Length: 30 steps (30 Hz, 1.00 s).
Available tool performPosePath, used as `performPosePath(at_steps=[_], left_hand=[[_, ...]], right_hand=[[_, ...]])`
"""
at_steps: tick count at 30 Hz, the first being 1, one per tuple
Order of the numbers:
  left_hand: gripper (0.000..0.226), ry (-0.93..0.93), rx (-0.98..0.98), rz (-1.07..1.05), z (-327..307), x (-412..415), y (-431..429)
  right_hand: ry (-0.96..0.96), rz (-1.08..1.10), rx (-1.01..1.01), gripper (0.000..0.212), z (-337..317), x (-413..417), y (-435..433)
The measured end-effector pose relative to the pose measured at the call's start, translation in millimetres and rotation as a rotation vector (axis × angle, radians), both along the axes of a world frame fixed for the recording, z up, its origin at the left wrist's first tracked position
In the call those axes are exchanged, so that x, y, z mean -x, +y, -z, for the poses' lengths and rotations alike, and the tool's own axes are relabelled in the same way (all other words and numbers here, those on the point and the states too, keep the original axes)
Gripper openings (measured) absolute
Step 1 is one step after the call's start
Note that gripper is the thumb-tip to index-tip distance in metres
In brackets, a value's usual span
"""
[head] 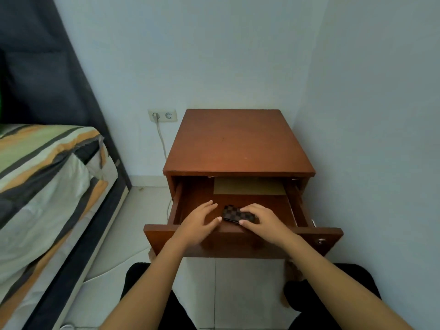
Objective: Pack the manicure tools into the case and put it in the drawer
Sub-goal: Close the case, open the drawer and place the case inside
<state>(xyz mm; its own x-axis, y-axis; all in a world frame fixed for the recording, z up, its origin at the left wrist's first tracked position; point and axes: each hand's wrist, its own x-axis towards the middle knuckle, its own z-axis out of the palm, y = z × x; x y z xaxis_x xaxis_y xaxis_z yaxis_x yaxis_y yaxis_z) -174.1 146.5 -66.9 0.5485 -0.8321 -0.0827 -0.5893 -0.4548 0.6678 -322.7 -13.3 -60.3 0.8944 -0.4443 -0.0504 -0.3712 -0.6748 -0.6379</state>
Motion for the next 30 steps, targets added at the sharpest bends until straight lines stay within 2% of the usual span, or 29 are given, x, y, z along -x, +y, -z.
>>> performPosePath(at_steps=[7,13,21,26,30], left_hand=[[0.035,-0.118,0.098,0.019,5.1,21.6,32.7],[0.030,-0.169,0.222,-0.038,16.2,20.8,31.9],[0.028,-0.270,0.378,-0.054,37.5,-4.5,9.8],[0.028,-0.337,0.406,-0.088,45.5,-27.5,-18.6],[0.028,-0.321,0.412,-0.078,43.9,-49.3,-42.2]], right_hand=[[-0.128,-0.048,0.121,0.026,-2.2,34.3,20.3],[-0.231,-0.038,0.224,0.019,8.6,35.8,15.9],[-0.316,-0.009,0.231,0.018,22.4,15.5,-7.4],[-0.357,0.066,0.232,0.018,35.5,-11.0,-28.1],[-0.412,0.083,0.271,0.016,35.7,-33.5,-45.1]])
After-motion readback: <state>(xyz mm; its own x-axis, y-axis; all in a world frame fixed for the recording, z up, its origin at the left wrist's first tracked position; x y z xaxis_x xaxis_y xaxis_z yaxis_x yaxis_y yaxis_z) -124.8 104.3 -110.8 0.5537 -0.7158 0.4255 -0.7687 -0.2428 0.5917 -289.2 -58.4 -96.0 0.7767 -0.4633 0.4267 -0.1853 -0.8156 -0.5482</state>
